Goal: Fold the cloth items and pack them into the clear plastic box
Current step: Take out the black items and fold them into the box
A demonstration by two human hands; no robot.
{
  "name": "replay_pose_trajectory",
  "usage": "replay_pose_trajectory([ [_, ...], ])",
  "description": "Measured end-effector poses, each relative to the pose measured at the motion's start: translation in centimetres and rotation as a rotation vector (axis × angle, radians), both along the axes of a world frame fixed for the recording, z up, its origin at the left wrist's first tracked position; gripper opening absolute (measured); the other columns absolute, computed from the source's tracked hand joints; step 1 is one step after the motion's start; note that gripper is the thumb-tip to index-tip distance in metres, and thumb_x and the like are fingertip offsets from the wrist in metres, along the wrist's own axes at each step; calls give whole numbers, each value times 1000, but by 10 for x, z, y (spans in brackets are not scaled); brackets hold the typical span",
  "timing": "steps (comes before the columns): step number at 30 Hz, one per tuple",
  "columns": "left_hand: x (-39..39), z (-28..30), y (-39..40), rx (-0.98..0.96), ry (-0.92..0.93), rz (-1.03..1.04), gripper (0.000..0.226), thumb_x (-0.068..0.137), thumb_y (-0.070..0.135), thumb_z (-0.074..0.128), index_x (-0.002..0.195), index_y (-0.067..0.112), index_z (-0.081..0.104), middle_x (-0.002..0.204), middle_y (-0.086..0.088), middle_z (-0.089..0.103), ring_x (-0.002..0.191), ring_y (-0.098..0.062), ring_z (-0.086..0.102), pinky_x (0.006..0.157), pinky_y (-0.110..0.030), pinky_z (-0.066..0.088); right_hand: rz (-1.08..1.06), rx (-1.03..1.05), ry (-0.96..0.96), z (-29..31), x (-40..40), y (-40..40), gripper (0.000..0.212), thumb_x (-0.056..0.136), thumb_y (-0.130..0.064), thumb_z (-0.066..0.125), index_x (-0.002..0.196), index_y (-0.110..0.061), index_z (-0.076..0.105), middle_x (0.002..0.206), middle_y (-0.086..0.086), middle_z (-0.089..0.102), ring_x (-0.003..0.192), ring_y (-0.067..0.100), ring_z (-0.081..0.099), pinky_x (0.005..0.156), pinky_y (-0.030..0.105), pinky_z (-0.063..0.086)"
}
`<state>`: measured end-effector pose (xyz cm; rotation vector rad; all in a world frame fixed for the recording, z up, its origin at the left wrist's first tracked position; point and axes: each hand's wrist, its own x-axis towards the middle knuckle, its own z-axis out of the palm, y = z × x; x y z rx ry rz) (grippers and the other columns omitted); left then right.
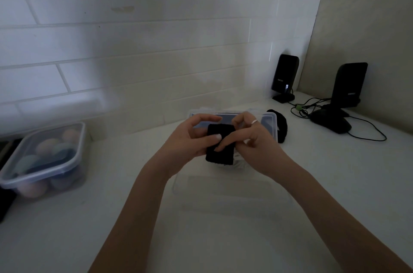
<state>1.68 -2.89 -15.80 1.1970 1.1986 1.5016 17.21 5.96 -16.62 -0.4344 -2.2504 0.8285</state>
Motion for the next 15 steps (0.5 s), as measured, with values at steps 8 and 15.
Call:
replay_pose_trajectory([
  [8, 4, -3, 0, 110, 112, 30, 33, 91, -4, 50, 117, 17, 50, 84, -2, 76, 83, -14, 71, 71, -24, 56, -10, -199, 80, 5, 1, -12, 25, 88, -17, 58, 108, -31, 52, 97, -14, 54, 80, -2, 55, 64, 11, 45],
  [15, 7, -2, -2, 53, 132, -16, 38, 90, 12, 55, 122, 29, 47, 97, -1, 70, 85, -11, 69, 76, -24, 55, -122, -3, 38, 5, 2, -10, 11, 86, -17, 64, 98, -17, 61, 88, -2, 58, 78, 11, 54, 71, 15, 44],
])
